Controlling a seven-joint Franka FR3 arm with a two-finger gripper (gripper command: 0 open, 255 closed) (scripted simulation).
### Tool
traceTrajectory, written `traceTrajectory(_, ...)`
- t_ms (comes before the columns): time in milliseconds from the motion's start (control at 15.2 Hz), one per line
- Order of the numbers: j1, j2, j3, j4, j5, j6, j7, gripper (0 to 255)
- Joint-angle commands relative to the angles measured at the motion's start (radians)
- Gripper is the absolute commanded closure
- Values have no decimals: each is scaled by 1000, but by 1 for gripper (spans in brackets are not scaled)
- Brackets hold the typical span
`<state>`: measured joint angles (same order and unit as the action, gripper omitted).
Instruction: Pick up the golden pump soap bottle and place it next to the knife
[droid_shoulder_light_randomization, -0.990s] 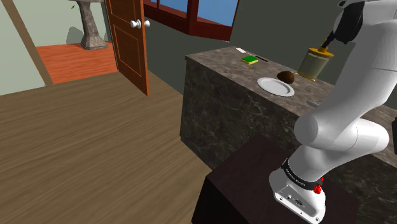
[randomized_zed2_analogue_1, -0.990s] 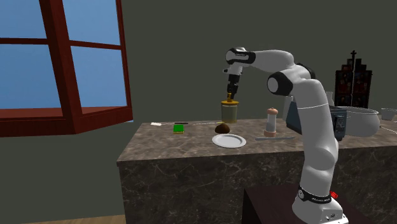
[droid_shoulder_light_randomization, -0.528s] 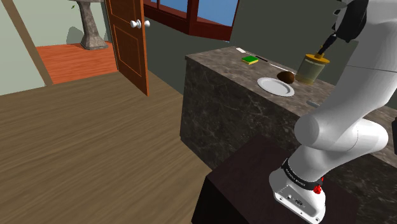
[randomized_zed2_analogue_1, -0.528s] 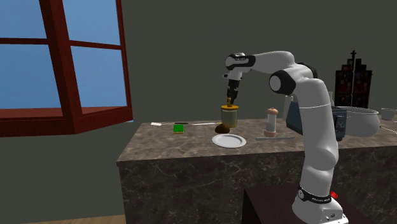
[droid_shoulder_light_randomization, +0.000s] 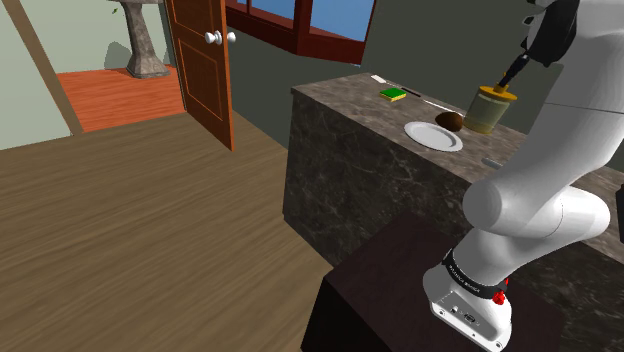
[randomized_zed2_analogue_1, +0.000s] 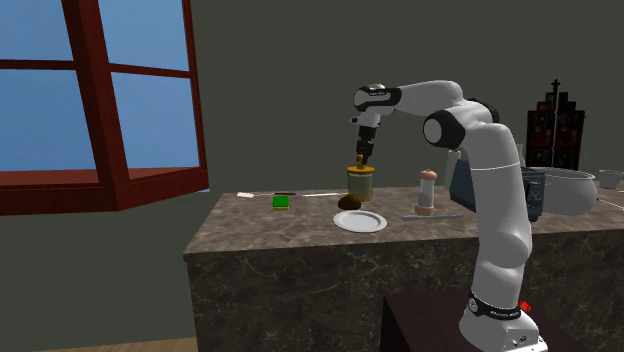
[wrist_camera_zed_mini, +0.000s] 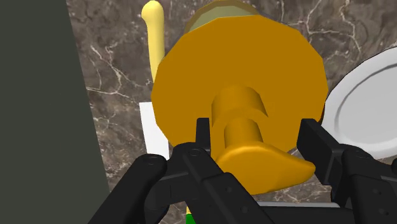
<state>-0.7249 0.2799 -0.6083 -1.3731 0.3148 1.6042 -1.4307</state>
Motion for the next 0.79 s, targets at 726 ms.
traceTrajectory(726, -54, 51, -5, 198, 32, -154, 0, 0)
